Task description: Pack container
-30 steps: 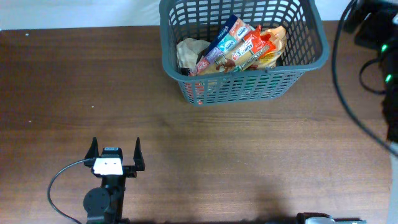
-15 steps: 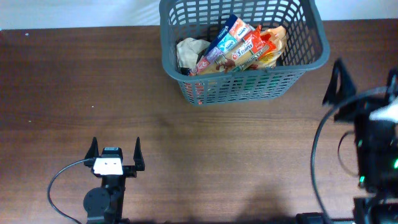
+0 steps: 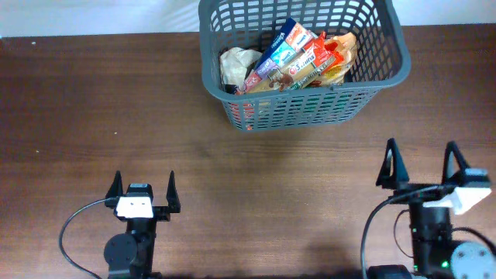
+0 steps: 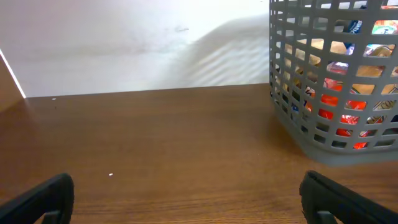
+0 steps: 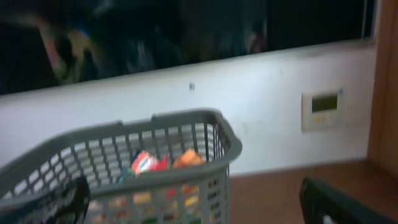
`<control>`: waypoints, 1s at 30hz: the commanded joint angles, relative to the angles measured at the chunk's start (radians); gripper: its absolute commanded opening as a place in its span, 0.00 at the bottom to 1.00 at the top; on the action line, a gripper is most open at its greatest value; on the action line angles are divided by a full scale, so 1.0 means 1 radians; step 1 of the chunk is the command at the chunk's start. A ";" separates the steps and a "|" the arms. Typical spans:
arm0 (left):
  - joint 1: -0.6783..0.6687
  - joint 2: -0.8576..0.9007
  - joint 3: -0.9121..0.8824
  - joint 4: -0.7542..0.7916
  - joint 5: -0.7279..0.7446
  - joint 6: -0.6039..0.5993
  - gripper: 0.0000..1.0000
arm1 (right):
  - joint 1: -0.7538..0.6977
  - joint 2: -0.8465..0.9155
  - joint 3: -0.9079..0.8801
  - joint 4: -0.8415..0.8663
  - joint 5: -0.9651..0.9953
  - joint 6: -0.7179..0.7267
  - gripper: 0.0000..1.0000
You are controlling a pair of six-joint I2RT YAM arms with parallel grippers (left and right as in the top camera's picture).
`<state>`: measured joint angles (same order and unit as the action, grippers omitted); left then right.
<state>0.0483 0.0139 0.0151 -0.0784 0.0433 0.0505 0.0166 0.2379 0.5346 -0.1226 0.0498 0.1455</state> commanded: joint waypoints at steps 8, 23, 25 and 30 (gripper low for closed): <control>0.006 -0.009 -0.006 -0.002 -0.010 -0.013 0.99 | 0.010 -0.150 -0.276 0.191 -0.016 -0.006 0.99; 0.006 -0.009 -0.006 -0.002 -0.010 -0.013 0.99 | 0.010 -0.235 -0.406 0.194 -0.016 -0.006 0.99; 0.006 -0.009 -0.006 -0.002 -0.010 -0.013 0.99 | 0.010 -0.235 -0.408 0.194 -0.016 -0.006 0.99; 0.006 -0.009 -0.006 -0.002 -0.010 -0.013 0.99 | 0.010 -0.235 -0.413 0.190 -0.015 -0.006 0.99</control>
<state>0.0483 0.0139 0.0151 -0.0788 0.0437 0.0505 0.0166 0.0158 0.1318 0.0624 0.0425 0.1452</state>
